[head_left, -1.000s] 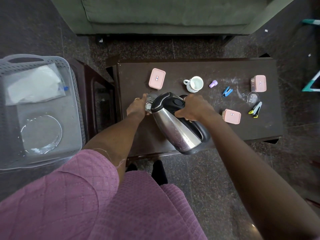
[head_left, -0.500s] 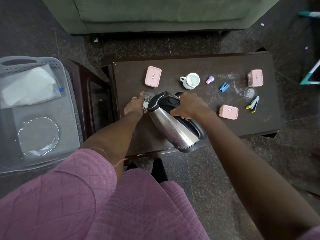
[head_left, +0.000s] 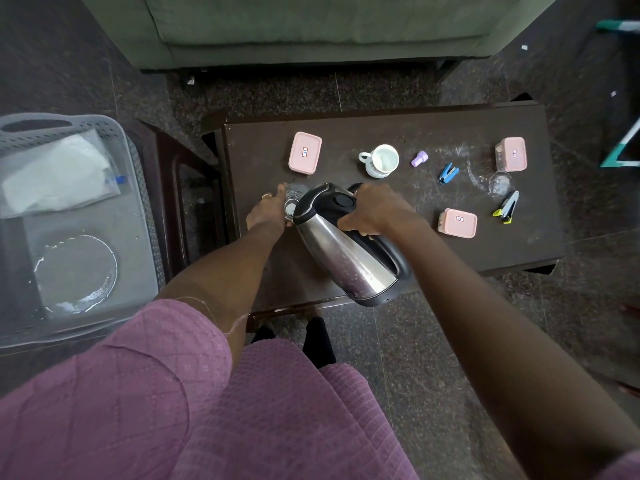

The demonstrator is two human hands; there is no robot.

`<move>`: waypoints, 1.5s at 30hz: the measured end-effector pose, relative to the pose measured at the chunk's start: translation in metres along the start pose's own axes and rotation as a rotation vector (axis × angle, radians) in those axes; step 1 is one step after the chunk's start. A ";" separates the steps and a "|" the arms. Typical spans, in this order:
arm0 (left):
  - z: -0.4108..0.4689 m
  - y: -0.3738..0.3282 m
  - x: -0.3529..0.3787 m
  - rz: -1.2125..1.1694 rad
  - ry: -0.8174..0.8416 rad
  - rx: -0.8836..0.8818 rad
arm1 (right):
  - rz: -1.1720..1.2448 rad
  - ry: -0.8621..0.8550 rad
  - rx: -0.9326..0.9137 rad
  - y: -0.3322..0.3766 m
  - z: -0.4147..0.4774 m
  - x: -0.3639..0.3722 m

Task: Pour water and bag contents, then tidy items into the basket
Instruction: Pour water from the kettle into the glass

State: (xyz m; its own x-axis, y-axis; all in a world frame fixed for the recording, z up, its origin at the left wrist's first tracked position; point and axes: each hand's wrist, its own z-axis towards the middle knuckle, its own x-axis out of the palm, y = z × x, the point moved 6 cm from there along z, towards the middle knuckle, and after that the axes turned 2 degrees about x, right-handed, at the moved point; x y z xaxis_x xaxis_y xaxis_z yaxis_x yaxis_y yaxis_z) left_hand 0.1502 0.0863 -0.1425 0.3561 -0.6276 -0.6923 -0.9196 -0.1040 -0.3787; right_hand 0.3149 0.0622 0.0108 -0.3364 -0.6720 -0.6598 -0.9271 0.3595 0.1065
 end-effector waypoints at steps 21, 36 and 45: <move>0.005 0.004 0.001 0.018 -0.042 -0.020 | -0.026 0.017 0.015 0.004 0.007 -0.001; 0.001 0.003 -0.002 -0.015 -0.037 -0.026 | -0.018 0.035 0.027 0.008 0.006 -0.004; 0.001 0.004 -0.002 -0.030 -0.038 -0.017 | -0.039 0.050 0.038 0.009 0.005 -0.004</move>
State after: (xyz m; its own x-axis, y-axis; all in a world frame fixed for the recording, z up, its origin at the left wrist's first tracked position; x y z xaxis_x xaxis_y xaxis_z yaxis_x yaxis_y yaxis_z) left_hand 0.1460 0.0881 -0.1431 0.3896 -0.5940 -0.7038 -0.9109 -0.1359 -0.3896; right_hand 0.3085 0.0719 0.0108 -0.3092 -0.7172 -0.6245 -0.9329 0.3564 0.0525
